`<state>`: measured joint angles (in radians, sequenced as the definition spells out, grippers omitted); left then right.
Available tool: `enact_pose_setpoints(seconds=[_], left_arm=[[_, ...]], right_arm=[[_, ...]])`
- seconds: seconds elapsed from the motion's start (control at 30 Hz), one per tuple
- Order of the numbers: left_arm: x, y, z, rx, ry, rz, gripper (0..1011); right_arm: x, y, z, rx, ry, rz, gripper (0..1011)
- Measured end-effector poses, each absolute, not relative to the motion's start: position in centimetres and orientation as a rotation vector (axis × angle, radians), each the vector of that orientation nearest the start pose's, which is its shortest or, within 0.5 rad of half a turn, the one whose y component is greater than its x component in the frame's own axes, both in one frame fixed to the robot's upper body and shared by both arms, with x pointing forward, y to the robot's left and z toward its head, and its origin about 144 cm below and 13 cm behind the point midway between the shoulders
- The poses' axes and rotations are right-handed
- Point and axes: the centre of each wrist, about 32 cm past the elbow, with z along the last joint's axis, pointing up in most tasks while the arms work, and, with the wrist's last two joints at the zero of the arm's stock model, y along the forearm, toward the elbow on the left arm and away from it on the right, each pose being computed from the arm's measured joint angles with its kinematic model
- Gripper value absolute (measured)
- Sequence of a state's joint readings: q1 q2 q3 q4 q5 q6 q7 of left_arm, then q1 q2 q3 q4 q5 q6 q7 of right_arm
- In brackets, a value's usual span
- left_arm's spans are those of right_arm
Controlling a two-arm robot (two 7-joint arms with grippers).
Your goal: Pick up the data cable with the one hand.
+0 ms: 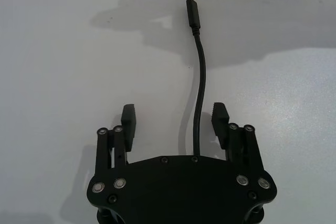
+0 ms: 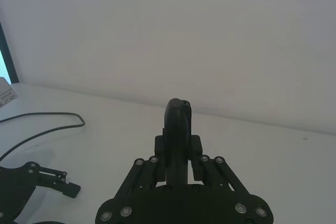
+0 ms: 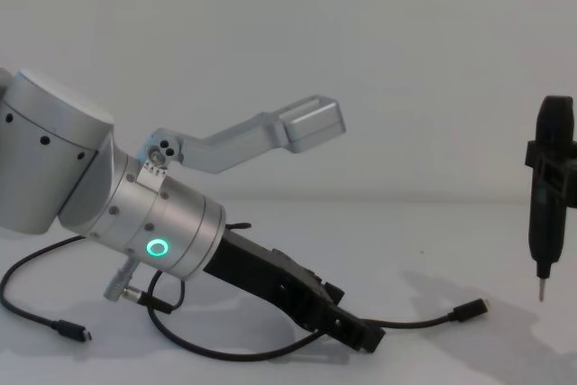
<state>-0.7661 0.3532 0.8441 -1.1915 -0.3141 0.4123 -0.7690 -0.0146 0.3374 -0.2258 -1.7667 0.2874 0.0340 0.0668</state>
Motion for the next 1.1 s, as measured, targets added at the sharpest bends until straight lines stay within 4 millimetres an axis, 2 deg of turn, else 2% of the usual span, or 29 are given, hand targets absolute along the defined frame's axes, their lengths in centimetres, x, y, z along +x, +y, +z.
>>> enact_pose_setpoints(seconds=[0.27,0.3,0.37,0.5,0.57,0.6,0.73,0.87,1.1], left_arm=[[60.14,16.08,123.91,0.591,0.043,0.335,641],[60.14,16.07,123.91,0.591,0.044,0.335,579],[60.14,16.07,123.91,0.591,0.044,0.335,545],[60.13,16.05,123.89,0.592,0.045,0.335,374],[60.13,16.06,123.88,0.592,0.045,0.335,342],[60.13,16.06,123.87,0.592,0.045,0.335,276],[60.13,16.05,123.85,0.593,0.046,0.334,203],[60.13,16.05,123.85,0.593,0.046,0.334,61],[60.13,16.05,123.85,0.593,0.046,0.334,42]], right_arm=[[44.33,-23.71,118.87,0.026,-0.075,-1.230,275],[44.33,-23.71,118.87,0.026,-0.075,-1.230,275],[44.33,-23.71,118.87,0.026,-0.075,-1.230,275],[44.33,-23.71,118.87,0.026,-0.075,-1.229,274],[44.33,-23.71,118.87,0.026,-0.075,-1.230,275],[44.33,-23.71,118.87,0.026,-0.075,-1.229,275],[44.33,-23.71,118.87,0.026,-0.075,-1.229,274],[44.33,-23.71,118.87,0.026,-0.075,-1.229,274],[44.33,-23.71,118.87,0.026,-0.075,-1.229,275]])
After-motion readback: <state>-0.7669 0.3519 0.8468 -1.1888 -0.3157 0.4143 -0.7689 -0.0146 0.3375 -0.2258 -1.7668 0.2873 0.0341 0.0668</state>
